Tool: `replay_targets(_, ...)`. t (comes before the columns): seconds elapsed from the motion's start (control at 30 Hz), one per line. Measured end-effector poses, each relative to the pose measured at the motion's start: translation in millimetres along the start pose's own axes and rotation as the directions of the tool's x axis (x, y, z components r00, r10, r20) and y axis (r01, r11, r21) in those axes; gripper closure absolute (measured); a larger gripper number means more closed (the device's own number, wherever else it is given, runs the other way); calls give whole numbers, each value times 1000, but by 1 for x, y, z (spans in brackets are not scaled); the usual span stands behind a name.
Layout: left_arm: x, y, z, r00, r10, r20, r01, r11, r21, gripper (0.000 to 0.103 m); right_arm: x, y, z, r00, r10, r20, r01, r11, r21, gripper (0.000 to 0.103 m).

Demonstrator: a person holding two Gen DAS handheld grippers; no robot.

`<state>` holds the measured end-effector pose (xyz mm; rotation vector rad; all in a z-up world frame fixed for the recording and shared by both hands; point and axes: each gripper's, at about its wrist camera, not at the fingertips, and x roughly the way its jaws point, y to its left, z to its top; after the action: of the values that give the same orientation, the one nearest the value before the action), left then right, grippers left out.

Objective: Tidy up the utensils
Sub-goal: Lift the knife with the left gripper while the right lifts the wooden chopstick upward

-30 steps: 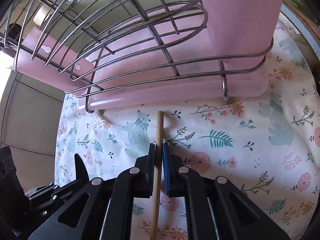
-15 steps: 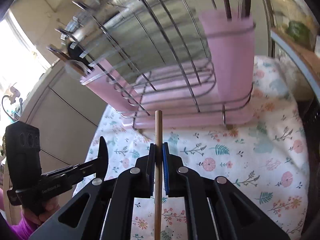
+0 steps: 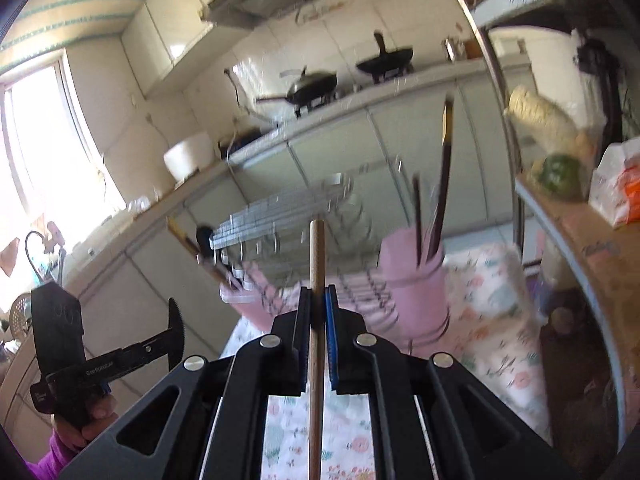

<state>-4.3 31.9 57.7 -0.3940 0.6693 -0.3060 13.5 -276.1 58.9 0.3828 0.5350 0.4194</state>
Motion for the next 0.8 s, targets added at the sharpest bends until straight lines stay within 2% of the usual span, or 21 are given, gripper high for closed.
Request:
replay_targets(0.1, -11, -4, 11, 997, -18, 71, 18, 1000, 2, 102, -25, -3, 23, 992, -13, 122, 13, 1000, 1, 96)
replay_targets(0.17, -17, -7, 14, 994, -26, 109, 26, 1000, 5, 102, -41, -5, 38, 976, -34, 214, 35, 999, -1, 96)
replay_targets(0.23, -20, -8, 17, 990, -29, 135, 27, 1000, 13, 102, -54, -6, 52, 951, -52, 306, 56, 998, -4, 96)
replay_targets(0.4, -17, -7, 26, 986, -31, 163, 29, 999, 18, 102, -63, 0, 69, 883, -70, 464, 94, 995, -30, 96)
replay_targets(0.8, -5, -5, 50, 971, -37, 237, 33, 999, 22, 102, -18, 2, 88, 761, -129, 635, 239, 967, -90, 96)
